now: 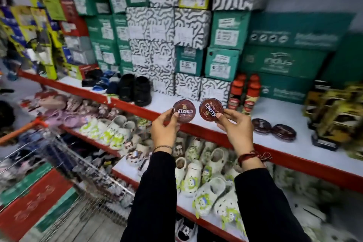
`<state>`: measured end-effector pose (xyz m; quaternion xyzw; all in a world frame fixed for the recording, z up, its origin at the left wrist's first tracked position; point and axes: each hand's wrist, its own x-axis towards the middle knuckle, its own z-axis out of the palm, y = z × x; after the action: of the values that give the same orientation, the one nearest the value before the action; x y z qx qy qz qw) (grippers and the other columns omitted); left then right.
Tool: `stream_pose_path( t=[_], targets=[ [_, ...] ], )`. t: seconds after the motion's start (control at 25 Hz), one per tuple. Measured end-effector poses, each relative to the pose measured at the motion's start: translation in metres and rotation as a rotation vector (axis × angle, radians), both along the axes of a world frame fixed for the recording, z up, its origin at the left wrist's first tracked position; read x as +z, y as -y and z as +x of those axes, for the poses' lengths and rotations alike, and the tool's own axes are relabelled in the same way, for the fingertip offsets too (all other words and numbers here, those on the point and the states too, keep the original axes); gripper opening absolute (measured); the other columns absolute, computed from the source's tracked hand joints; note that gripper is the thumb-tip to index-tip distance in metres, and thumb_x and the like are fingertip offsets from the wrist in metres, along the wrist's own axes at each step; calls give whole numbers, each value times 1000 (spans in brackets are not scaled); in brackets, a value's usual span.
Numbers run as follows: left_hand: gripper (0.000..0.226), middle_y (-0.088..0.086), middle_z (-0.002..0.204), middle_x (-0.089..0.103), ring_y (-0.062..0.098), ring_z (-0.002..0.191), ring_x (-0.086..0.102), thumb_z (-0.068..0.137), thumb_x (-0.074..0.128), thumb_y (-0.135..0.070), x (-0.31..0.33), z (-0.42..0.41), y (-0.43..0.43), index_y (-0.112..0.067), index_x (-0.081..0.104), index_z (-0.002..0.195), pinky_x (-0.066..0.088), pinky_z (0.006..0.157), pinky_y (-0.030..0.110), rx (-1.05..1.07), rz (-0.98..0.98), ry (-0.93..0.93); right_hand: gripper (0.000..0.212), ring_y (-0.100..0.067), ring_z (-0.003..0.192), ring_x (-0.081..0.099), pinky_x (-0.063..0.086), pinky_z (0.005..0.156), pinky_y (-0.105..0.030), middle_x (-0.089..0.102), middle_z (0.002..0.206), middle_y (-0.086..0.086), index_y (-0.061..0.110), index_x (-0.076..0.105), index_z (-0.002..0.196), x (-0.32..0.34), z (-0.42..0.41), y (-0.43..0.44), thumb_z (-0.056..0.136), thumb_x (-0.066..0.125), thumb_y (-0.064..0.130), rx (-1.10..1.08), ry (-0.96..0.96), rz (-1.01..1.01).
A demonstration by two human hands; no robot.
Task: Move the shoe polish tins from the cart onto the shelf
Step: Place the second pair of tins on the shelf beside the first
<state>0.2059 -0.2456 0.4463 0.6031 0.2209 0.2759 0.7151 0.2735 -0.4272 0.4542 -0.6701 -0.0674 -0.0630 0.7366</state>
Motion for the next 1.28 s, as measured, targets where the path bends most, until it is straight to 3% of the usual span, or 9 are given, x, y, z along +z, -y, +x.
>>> stream_pose_path(
  t=[0.08, 0.2, 0.4, 0.56, 0.72, 0.88, 1.0, 1.16, 1.28],
  targets=[
    [33, 6, 94, 71, 12, 62, 67, 93, 67, -14, 9, 17, 27, -3, 66, 124, 59, 62, 17, -71, 35, -8, 36, -28, 87, 70, 60, 63, -16, 69, 109, -24, -8, 63, 117, 6, 5, 34, 84, 71, 5, -64, 6, -7],
    [30, 6, 95, 67, 13, 58, 67, 92, 68, -13, 16, 38, 66, -2, 68, 120, 60, 60, 18, -175, 91, -10, 35, -33, 92, 70, 61, 63, -18, 70, 107, -26, -12, 63, 116, 12, 7, 85, 84, 70, 0, -165, 9, -11],
    [29, 10, 99, 73, 31, 77, 74, 90, 70, -17, 25, 60, 119, -3, 73, 116, 62, 86, 42, -345, 338, -106, 30, -26, 78, 72, 61, 58, -20, 72, 97, -21, -5, 66, 111, 16, 0, 158, 82, 72, -1, -276, -74, -91],
    [33, 12, 108, 78, 32, 95, 76, 86, 73, -27, 18, 87, 141, -12, 75, 115, 58, 94, 43, -472, 576, -301, 21, -15, 58, 67, 58, 54, -23, 73, 89, -18, 3, 73, 100, 10, 3, 196, 80, 75, 5, -376, -225, -270],
    [21, 13, 100, 80, 32, 95, 76, 80, 79, -26, 13, 106, 151, -15, 80, 99, 59, 94, 41, -530, 618, -435, 6, -24, 63, 67, 61, 64, -36, 74, 89, -14, 16, 74, 76, 7, 10, 210, 77, 78, 12, -432, -321, -443],
    [16, 13, 103, 79, 32, 102, 74, 82, 76, -25, 13, 112, 157, -15, 82, 94, 58, 98, 38, -614, 678, -528, 10, -22, 68, 68, 63, 70, -37, 74, 85, -9, 5, 79, 86, 7, 12, 213, 82, 71, 10, -411, -364, -576],
    [19, 10, 109, 78, 31, 105, 73, 83, 76, -25, 11, 115, 164, -15, 82, 98, 55, 102, 36, -650, 714, -560, 12, -29, 78, 74, 63, 78, -43, 78, 89, -14, 10, 78, 71, 7, 15, 207, 81, 70, 10, -413, -382, -626],
    [18, 11, 108, 79, 30, 104, 74, 84, 75, -23, 7, 120, 168, -15, 82, 98, 55, 102, 37, -668, 752, -549, 8, -28, 77, 76, 64, 67, -33, 78, 88, -12, 6, 78, 76, 10, 15, 199, 80, 71, 5, -390, -401, -623],
    [22, 13, 103, 79, 30, 98, 76, 85, 74, -24, 8, 120, 165, -10, 81, 100, 57, 99, 35, -664, 695, -508, 8, -29, 86, 75, 63, 81, -39, 76, 95, -10, 17, 73, 75, 14, 15, 197, 80, 73, 11, -377, -407, -669]
  ],
)
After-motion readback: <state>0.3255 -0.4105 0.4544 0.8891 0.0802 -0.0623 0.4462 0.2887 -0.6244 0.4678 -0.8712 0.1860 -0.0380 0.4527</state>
